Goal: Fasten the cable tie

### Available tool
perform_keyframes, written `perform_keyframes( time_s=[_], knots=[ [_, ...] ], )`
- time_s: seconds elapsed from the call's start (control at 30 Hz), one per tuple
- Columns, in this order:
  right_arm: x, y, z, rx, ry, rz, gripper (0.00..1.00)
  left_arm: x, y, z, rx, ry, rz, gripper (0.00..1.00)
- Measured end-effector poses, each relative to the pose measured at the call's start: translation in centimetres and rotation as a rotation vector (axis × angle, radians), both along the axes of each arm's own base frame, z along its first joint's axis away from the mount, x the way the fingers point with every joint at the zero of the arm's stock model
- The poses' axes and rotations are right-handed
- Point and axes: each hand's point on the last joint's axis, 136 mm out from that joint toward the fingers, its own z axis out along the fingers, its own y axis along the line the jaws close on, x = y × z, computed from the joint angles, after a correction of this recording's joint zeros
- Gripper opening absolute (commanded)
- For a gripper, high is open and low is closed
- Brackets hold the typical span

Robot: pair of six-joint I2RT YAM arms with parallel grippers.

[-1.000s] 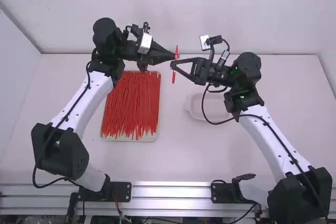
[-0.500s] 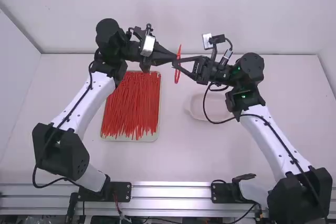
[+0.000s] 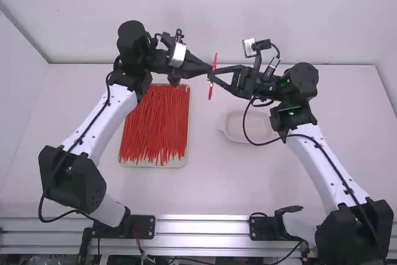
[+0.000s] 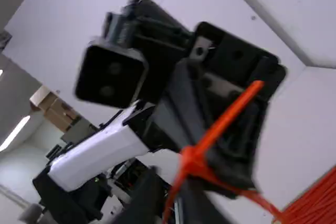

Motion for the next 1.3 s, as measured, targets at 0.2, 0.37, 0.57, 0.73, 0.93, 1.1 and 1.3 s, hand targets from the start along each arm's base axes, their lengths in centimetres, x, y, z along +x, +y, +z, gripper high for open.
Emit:
perform_keyframes(
  time_s=[0.2, 0.37, 0.57, 0.73, 0.93, 1.1, 1.3],
  knots=[
    [1.6, -2.3, -0.1, -0.011, 0.001, -0.078, 0.99, 0.0, 0.9, -0.3, 0.013, 0.051, -0.020, 0.02],
    [2.2, -2.7, -0.2, -0.010, 0.008, -0.101, 0.99, -0.8, 0.3, -0.7, 0.024, 0.092, -0.059, 0.02],
    [2.2, -2.9, 0.1, -0.005, -0.018, -0.103, 0.93, -1.0, 0.0, -1.1, 0.031, 0.118, -0.071, 0.02],
    [1.8, -2.3, 0.1, -0.003, -0.011, -0.088, 0.77, -1.1, 0.0, -1.1, 0.028, 0.104, -0.071, 0.02],
    [0.9, -0.7, 0.2, 0.001, -0.008, -0.046, 0.48, -1.1, -0.1, -1.4, 0.028, 0.094, -0.074, 0.02],
    [1.0, -0.9, 0.2, 0.002, 0.001, -0.053, 0.38, -1.2, -0.2, -1.5, 0.029, 0.097, -0.078, 0.02],
    [1.2, -1.0, 0.2, 0.006, 0.019, -0.058, 0.15, -1.2, -0.2, -1.5, 0.029, 0.100, -0.079, 0.02]
  ],
)
